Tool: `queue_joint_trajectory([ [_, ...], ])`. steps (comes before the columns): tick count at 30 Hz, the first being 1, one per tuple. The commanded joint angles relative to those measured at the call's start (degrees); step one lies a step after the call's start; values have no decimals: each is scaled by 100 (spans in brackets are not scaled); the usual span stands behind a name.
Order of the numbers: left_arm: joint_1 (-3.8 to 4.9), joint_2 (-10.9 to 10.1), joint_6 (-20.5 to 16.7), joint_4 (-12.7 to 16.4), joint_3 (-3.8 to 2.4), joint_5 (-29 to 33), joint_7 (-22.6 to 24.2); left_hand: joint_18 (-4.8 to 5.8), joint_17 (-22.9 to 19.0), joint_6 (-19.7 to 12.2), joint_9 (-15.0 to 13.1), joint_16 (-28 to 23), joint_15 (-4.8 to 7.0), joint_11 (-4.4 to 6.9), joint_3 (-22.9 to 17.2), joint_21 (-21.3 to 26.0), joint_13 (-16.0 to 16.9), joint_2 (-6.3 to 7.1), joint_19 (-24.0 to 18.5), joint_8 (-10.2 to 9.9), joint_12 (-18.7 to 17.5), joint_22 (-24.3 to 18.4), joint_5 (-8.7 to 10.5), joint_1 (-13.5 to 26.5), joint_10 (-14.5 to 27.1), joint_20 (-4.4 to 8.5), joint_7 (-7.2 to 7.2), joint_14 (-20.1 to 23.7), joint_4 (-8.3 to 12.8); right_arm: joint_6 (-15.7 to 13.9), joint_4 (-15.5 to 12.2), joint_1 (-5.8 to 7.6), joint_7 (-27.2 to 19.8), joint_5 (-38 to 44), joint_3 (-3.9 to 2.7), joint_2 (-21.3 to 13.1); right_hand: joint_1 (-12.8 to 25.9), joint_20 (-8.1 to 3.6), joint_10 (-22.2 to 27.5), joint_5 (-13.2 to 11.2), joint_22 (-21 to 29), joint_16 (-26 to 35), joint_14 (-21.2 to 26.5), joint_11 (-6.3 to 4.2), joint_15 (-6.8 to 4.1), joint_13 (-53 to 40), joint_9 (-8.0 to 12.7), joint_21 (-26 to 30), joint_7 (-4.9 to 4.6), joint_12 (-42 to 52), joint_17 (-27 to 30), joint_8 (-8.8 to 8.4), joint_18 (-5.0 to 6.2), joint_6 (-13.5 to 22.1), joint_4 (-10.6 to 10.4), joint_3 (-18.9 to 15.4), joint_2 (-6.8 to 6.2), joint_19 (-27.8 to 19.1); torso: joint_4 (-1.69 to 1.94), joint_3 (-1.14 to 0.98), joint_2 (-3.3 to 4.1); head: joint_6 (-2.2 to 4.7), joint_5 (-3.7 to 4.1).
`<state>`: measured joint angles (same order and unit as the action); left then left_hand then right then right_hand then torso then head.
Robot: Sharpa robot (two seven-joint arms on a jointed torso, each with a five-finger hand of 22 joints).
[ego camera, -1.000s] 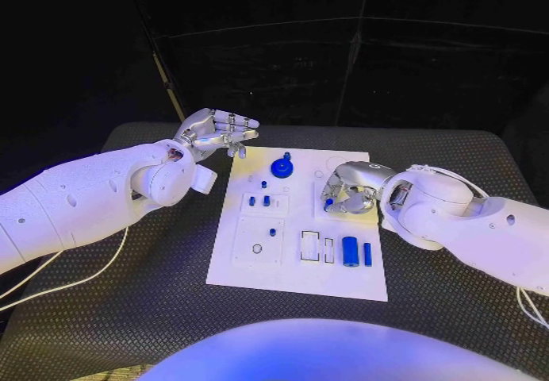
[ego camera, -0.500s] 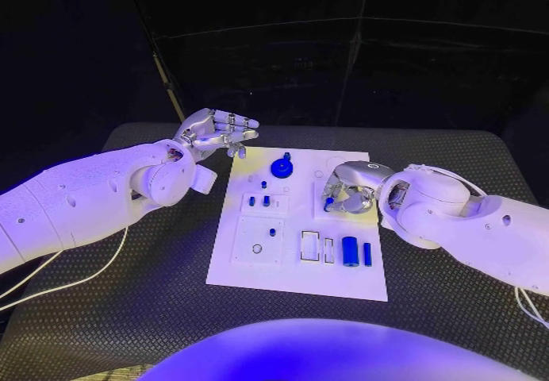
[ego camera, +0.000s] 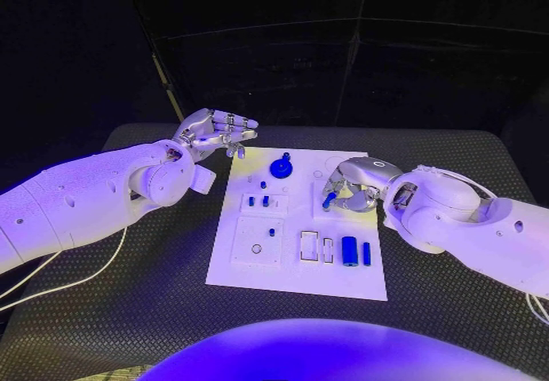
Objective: Assemble the parts on the task board
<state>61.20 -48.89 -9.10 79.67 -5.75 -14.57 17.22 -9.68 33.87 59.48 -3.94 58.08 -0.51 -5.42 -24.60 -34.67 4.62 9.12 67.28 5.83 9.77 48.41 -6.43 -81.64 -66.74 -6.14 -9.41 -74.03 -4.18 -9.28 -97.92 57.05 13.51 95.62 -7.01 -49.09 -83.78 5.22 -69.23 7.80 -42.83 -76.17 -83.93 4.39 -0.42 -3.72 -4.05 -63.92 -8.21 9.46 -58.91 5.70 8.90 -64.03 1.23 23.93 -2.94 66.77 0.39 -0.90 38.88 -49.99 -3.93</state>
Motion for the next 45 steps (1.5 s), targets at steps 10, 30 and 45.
queue_joint_trajectory([
  [10,6,7,54,-15,-5,26,30,-77,-4,-8,6,-28,2,3,24,21,0,-34,-14,21,20,-7,26,13,39,-12,-19,38,23,-618,-555,18,-343,-636,-28,-68,85,-11,-106,27,-38,-41,-135,-51,-46,-10,-5,-60,2,-39,-43,-21,-18,-74,16,66,-71,36,11,9,10,-1,-38],
  [30,9,94,61,-24,-6,26,31,-77,-4,-8,6,-28,2,3,24,21,0,-34,-14,21,20,-7,26,13,39,-12,-19,38,23,-57,55,-26,-721,-255,441,1396,135,-8,-114,53,-11,-31,-130,-45,-42,-9,-2,-51,-3,-73,-17,-37,-12,-73,14,94,-93,12,0,5,12,-1,-183],
  [45,9,139,78,-50,-6,26,27,-77,-4,-8,6,-28,2,3,24,21,0,-34,-14,21,20,-7,26,13,39,-12,-19,38,23,239,429,-105,-808,10,649,1736,167,-5,-118,62,-11,-32,-128,-43,-39,-9,-1,-52,-4,-92,-17,-43,-12,-76,9,103,-101,4,5,-3,8,-1,-206],
])
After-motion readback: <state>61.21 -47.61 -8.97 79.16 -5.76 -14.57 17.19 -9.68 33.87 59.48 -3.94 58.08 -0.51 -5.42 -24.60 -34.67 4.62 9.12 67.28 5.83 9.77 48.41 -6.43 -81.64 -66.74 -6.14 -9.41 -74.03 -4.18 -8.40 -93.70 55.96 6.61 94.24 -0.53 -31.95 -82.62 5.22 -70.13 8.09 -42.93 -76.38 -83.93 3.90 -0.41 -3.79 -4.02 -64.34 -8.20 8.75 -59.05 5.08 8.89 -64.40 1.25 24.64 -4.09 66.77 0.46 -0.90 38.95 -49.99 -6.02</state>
